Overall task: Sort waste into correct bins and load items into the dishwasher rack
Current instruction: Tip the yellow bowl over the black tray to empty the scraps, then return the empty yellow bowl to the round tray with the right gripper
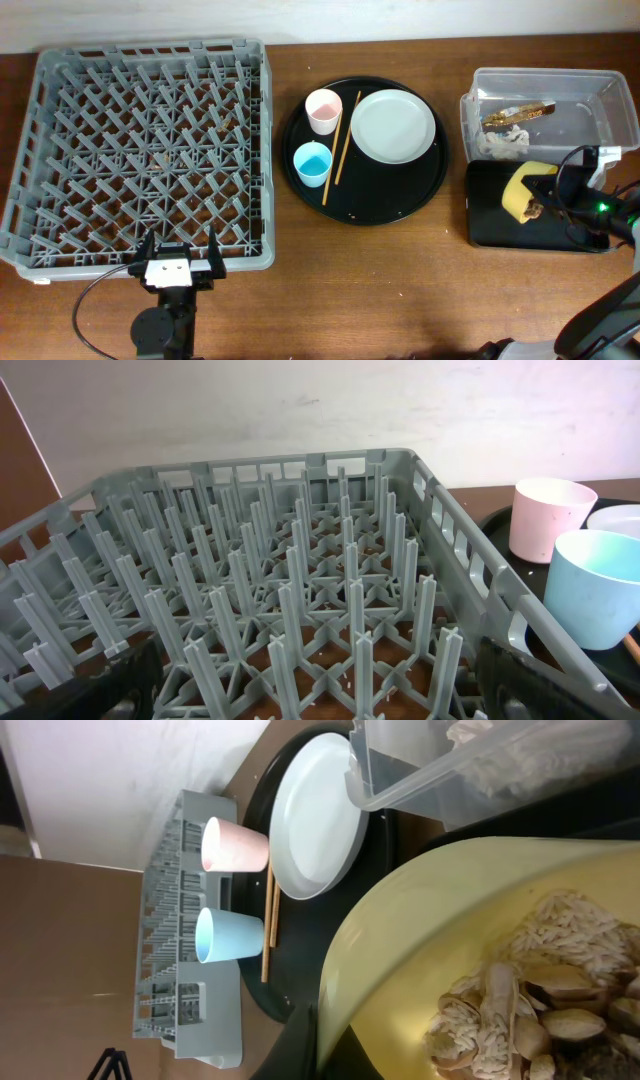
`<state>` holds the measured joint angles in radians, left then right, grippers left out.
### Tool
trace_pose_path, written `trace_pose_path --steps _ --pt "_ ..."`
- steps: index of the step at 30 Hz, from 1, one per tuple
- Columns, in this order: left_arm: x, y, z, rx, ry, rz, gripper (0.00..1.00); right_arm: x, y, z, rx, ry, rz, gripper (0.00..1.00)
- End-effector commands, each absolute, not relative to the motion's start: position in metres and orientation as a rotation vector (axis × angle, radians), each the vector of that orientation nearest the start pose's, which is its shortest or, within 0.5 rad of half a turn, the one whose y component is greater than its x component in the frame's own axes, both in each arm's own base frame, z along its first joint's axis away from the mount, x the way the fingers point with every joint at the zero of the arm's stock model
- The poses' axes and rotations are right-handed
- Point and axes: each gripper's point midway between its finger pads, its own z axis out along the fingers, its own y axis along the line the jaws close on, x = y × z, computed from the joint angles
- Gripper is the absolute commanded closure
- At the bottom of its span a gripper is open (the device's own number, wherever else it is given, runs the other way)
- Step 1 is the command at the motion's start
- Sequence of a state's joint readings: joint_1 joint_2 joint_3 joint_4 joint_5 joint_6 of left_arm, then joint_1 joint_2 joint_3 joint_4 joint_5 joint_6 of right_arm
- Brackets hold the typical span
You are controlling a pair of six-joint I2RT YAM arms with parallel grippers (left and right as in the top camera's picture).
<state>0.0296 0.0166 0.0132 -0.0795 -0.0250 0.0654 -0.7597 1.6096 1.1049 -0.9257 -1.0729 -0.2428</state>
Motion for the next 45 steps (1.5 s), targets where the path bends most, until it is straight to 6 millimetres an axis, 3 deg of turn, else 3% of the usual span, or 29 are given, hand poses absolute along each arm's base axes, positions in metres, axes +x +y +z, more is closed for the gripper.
trace_pose_path --steps 1,4,10,15,22,31,35,42,45 --pt "0.246 0.011 0.155 0.029 1.657 0.103 0.01 0.32 -0.091 0.165 0.467 2.161 1.171 0.96" --pt "0.246 0.011 0.155 0.03 1.657 0.103 0.01 0.322 -0.095 0.173 0.471 2.086 1.228 0.96" --pt "0.246 0.011 0.155 0.029 1.657 0.103 0.01 0.325 -0.107 0.15 0.6 2.002 1.392 0.96" --pt "0.246 0.011 0.155 0.029 1.657 0.103 0.01 0.321 -0.108 0.148 0.675 1.971 1.461 0.96" --pt "0.246 0.011 0.155 0.03 1.657 0.103 0.01 0.306 -0.145 0.159 0.809 1.825 1.461 0.96" --pt "0.246 0.011 0.155 0.029 1.657 0.103 0.01 0.306 -0.147 0.159 0.801 1.821 1.455 0.96" --pt "0.246 0.011 0.155 0.03 1.657 0.103 0.01 0.31 -0.147 0.182 0.719 1.689 1.515 0.96" --pt "0.246 0.011 0.155 0.029 1.657 0.103 0.01 0.312 -0.142 0.18 0.712 1.709 1.516 0.96" --pt "0.246 0.011 0.155 0.03 1.657 0.103 0.01 0.314 -0.148 0.17 0.725 1.764 1.468 0.96"
